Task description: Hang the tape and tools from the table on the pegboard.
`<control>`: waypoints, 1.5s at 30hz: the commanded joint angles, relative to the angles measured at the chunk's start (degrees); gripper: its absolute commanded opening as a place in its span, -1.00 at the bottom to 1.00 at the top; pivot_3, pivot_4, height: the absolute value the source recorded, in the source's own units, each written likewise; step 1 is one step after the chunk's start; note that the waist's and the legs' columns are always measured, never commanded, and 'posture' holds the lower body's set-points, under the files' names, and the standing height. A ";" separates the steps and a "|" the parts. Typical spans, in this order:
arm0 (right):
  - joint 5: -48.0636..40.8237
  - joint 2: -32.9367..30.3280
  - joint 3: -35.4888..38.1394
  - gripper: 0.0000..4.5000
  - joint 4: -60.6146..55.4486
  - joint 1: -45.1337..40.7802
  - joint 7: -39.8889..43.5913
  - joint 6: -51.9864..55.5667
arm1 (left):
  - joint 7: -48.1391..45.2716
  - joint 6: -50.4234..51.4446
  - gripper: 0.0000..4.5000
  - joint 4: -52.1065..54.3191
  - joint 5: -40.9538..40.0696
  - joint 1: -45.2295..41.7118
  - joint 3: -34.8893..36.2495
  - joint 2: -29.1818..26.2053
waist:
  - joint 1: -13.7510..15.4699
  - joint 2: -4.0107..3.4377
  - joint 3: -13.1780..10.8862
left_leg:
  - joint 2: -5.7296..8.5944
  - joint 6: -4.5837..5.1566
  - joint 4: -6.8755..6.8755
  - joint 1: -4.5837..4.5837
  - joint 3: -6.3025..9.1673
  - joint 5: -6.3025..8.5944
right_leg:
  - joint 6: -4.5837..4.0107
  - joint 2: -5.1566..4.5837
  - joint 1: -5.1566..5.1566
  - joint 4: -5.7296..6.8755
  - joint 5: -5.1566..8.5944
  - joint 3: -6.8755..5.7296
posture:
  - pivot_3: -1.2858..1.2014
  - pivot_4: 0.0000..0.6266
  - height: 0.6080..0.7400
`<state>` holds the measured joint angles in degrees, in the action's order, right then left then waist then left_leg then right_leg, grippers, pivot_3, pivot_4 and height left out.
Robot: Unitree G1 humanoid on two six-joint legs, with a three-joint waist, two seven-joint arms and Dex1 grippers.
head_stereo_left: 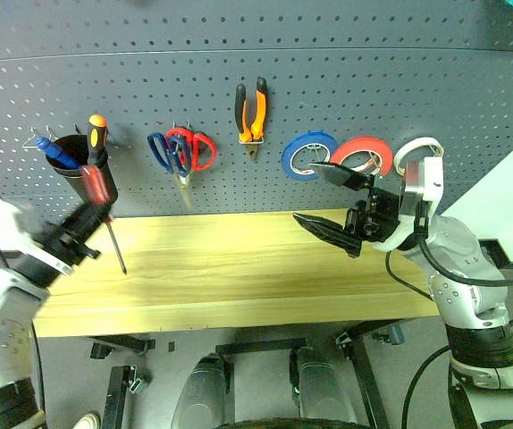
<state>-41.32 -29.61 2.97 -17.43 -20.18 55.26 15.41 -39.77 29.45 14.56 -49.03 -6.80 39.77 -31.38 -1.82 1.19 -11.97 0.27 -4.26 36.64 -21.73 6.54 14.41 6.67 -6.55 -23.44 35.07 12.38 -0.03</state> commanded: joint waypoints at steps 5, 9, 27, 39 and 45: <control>-0.47 0.93 0.31 1.00 -1.17 -0.86 0.11 0.63 | 4.00 -8.56 -0.60 -4.70 -2.59 -16.50 5.68 -8.83 | -0.32 0.01 0.01 | 0.01 0.01 0.00 0.03 -0.01 0.00 | 0.03 0.03 0.02 0.02 -0.01 0.01 | 0.00 -0.62 0.85; -0.17 1.13 0.33 1.00 -1.19 -0.50 0.16 0.57 | 2.66 -15.33 -0.60 -10.89 3.30 -23.53 1.92 -11.95 | -0.57 0.02 0.02 | 0.01 0.01 0.00 0.02 -0.04 0.00 | 0.04 0.04 0.02 0.02 -0.02 0.02 | 0.00 -0.64 0.85; 1.83 0.53 0.97 1.00 -1.95 2.26 -0.13 -0.03 | -5.03 -28.54 -0.16 -28.69 13.41 -24.20 -6.38 -10.42 | -0.72 0.05 0.04 | 0.00 0.01 -0.28 0.14 -0.07 -0.02 | 0.26 0.06 -0.05 0.02 -0.13 0.04 | -0.02 -0.66 0.85; 3.85 -0.82 0.51 1.00 -1.56 3.58 0.97 -0.11 | -6.11 -23.91 0.71 -17.26 7.25 -14.24 -2.82 -10.96 | -0.83 0.08 0.06 | -0.01 0.00 -0.35 0.17 -0.09 -0.02 | 0.27 0.06 -0.05 0.02 -0.12 0.06 | -0.02 -0.65 0.85; 8.33 -3.16 1.73 1.00 2.22 9.28 2.75 -3.77 | -9.53 -17.13 0.71 0.81 4.01 6.69 -2.70 -9.56 | -0.55 0.08 0.06 | -0.02 0.01 -0.47 0.20 -0.13 -0.01 | 0.25 0.03 -0.08 0.01 -0.10 0.09 | -0.01 -0.63 0.85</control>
<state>-34.28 -31.71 3.06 -15.25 -12.14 57.22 14.14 -48.85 11.49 9.28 -44.32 -3.94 35.42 -41.37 -2.38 1.28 -11.91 0.25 -4.26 36.19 -21.54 6.42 14.39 6.79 -6.50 -23.52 35.08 12.35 0.05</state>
